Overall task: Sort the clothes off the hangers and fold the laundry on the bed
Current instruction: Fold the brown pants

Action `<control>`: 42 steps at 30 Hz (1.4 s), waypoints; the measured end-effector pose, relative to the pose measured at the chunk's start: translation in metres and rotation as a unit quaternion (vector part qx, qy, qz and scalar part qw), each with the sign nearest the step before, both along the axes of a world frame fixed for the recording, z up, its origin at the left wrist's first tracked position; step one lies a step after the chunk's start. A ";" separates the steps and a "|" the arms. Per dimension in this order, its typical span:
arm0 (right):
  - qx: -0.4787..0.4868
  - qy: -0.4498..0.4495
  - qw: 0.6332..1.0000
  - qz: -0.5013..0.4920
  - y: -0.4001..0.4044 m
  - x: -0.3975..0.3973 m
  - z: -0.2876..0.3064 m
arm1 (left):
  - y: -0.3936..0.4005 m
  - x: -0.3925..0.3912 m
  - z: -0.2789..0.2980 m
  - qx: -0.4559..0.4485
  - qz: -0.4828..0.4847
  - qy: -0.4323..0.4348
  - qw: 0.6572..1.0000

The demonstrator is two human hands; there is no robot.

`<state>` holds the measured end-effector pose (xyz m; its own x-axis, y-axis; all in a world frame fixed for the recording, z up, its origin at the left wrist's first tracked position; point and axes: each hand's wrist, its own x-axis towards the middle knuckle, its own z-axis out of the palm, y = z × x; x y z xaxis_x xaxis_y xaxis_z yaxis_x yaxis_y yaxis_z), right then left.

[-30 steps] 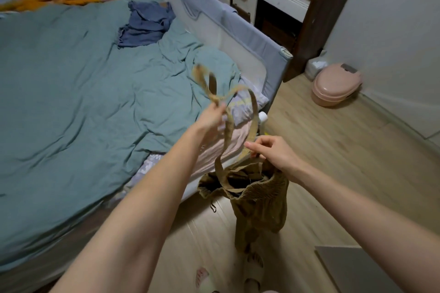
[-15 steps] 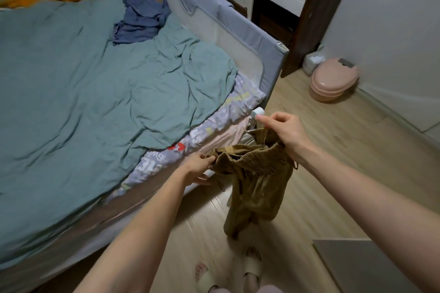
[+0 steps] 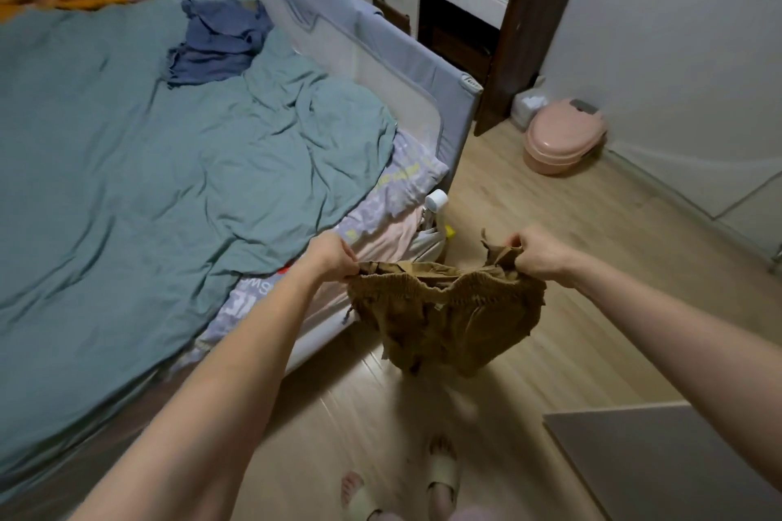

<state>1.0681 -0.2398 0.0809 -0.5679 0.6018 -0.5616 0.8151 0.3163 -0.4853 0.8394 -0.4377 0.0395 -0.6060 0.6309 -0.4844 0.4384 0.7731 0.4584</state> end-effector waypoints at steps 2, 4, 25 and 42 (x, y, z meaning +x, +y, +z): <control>0.055 -0.022 0.998 0.027 0.000 -0.002 -0.012 | -0.003 -0.001 0.009 -0.025 -0.059 -0.007 0.998; 0.077 -0.025 0.995 0.056 -0.001 -0.005 -0.018 | -0.008 -0.002 0.019 -0.051 -0.110 -0.016 0.993; 0.172 0.094 0.938 0.285 -0.019 -0.049 0.008 | -0.029 -0.018 0.056 -0.100 -0.192 0.194 0.957; 0.312 0.156 0.936 0.036 0.012 -0.049 0.030 | 0.002 -0.032 0.083 -0.022 -0.168 0.375 0.911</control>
<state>1.0189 -0.2282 0.1109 -0.6976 0.7112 0.0872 0.6298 0.6667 -0.3986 0.8075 -0.4357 0.1220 -0.5531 0.8320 -0.0420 0.8311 0.5477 -0.0961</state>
